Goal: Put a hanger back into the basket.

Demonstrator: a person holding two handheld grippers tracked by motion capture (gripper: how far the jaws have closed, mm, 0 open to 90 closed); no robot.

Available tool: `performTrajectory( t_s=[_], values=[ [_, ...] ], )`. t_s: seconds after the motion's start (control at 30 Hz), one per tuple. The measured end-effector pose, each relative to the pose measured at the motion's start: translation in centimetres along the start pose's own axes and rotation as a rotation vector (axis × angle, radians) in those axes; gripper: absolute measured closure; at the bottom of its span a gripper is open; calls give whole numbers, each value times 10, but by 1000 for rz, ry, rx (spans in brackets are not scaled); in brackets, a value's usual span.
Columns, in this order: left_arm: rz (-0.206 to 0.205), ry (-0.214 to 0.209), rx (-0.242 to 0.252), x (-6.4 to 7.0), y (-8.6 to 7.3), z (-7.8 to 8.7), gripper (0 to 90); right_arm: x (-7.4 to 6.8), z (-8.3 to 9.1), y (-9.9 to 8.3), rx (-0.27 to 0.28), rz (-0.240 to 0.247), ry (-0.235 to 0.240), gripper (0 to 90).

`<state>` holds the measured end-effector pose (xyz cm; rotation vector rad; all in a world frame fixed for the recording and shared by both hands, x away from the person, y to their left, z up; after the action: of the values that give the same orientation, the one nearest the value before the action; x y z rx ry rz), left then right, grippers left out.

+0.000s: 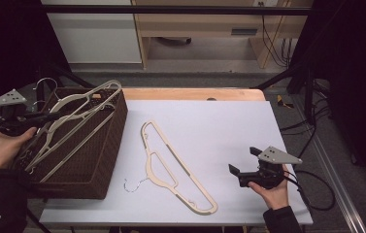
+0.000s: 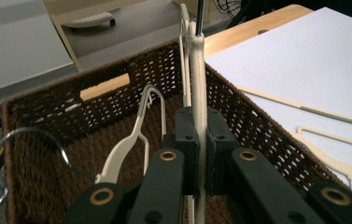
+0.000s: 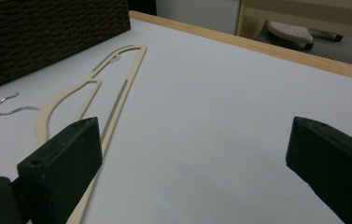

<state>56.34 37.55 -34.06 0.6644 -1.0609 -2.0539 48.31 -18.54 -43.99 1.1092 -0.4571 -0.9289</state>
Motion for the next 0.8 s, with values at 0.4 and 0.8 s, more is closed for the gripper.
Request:
performTrajectory(
  t_s=[0.4, 0.8],
  values=[
    [35, -3, -104, 2, -40, -25, 858, -1, -2, -2, -12, 3, 5, 38],
    [120, 153, -295, -13, -84, -44, 808, -4, -4, -3, -19, 5, 17, 38]
  ],
)
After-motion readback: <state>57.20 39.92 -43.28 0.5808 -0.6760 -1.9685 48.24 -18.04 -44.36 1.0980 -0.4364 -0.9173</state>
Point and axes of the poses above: each handheld gripper's, and its own axes: z roughly backward along the jaws, y roughly out of its top, x roughly to its right, the point moved 9 cm from there along -z, roughly forward along the jaws, and after that the axes turned 6 degrees about -z, right-handed, at the moved point
